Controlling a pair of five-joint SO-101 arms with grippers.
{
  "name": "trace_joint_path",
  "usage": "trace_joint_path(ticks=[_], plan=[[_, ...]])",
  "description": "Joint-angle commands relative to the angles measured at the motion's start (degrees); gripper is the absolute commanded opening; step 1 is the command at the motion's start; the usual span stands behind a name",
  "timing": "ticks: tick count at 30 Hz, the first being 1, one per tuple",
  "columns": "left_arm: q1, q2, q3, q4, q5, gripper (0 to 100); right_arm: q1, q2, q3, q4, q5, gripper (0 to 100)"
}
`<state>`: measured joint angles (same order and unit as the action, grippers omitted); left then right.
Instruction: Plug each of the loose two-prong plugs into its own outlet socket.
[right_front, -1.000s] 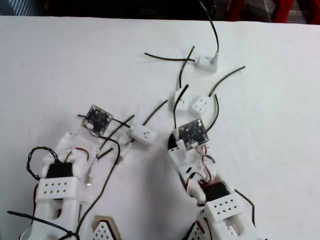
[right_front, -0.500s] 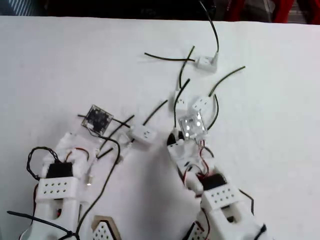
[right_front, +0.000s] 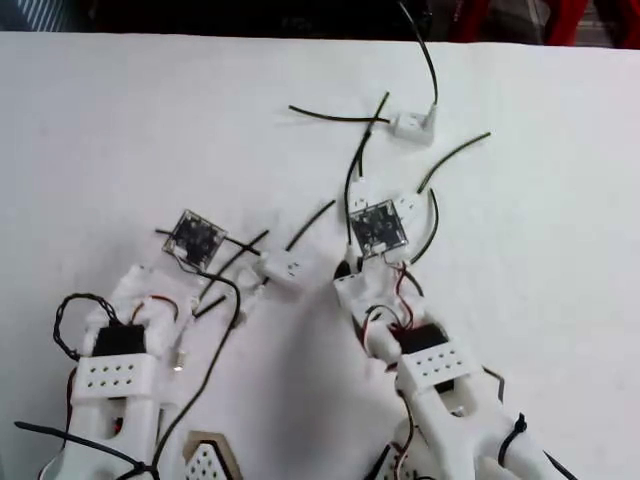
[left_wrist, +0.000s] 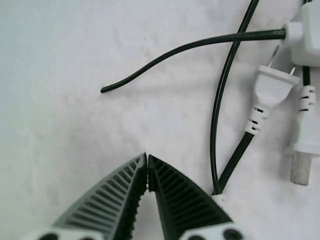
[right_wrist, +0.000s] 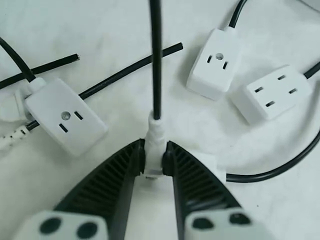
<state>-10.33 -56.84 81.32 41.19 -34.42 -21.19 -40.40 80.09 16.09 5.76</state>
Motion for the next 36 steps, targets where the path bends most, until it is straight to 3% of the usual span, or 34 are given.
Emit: trace_joint_path(ticks=[1,14,29,36], plan=[[-0.6,-1.3,-0.4,-1.0,-0.6,3,0.9,0.9,-0.4,2.8,2.0,1.6],[-0.6,-1.3,-0.4,-1.0,-0.6,3,0.9,-10.3,-3.0,22.2,3.5,1.6],[-0.6,-1.3,-0.4,-1.0,-0.6,3,0.7,-9.7,-3.1,25.9,9.3,1.6],[-0.6,-1.3,-0.4,-1.0,-0.6,3,0.8,6.0,-10.5,25.8,9.7,1.6]])
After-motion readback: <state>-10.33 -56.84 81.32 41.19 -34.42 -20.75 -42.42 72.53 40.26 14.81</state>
